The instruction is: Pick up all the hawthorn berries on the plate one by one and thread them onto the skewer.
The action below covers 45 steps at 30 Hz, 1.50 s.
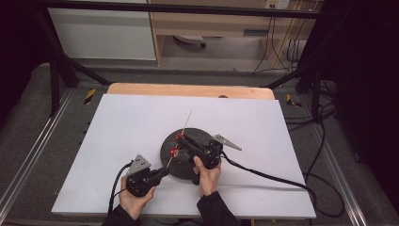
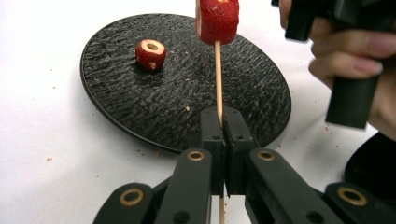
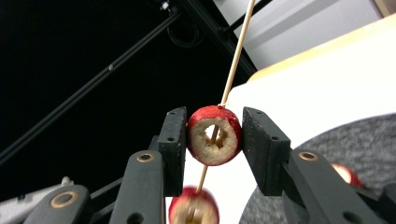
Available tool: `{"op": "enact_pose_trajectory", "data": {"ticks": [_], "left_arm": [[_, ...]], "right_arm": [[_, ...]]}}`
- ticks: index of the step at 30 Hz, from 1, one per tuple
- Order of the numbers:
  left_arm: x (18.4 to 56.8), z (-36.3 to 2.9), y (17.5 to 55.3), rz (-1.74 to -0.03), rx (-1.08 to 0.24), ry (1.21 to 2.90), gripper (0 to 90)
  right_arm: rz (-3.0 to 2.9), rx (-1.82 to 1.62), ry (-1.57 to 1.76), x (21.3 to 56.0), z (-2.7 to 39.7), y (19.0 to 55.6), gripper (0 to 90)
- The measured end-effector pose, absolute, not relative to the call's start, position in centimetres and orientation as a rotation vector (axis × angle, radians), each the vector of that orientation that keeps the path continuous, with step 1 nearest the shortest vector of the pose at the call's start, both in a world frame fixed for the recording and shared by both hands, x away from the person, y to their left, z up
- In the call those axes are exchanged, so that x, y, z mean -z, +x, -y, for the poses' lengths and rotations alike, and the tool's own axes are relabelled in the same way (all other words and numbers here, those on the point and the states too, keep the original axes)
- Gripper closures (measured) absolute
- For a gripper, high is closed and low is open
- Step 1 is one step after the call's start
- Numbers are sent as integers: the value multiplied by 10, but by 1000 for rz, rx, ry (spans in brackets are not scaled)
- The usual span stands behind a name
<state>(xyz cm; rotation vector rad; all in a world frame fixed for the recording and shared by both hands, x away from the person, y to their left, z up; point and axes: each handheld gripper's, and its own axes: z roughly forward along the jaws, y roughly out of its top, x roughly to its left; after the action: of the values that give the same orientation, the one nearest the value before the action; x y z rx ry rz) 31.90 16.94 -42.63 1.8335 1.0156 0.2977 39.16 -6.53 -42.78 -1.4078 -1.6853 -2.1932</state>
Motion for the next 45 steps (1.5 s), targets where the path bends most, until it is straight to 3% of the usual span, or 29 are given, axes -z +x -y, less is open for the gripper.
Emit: {"op": "enact_pose_trajectory", "data": {"ticks": [11, 21, 28, 36, 45], "left_arm": [[429, -170, 321, -1008, -290, 1847, 886], [428, -187, 321, -984, -338, 1894, 886], [428, -200, 325, -978, -364, 1947, 885], [426, -212, 329, -984, -382, 1967, 885], [430, -221, 334, -1008, -371, 1989, 885]], "right_arm": [[1748, 2145, -1408, 432, 63, 382, 604], [2022, 2049, -1425, 418, 79, 386, 310], [2282, 1820, -1404, 414, 88, 398, 177], [2552, 1555, -1346, 404, 84, 415, 154], [2784, 1246, -1205, 394, 61, 442, 211]]}}
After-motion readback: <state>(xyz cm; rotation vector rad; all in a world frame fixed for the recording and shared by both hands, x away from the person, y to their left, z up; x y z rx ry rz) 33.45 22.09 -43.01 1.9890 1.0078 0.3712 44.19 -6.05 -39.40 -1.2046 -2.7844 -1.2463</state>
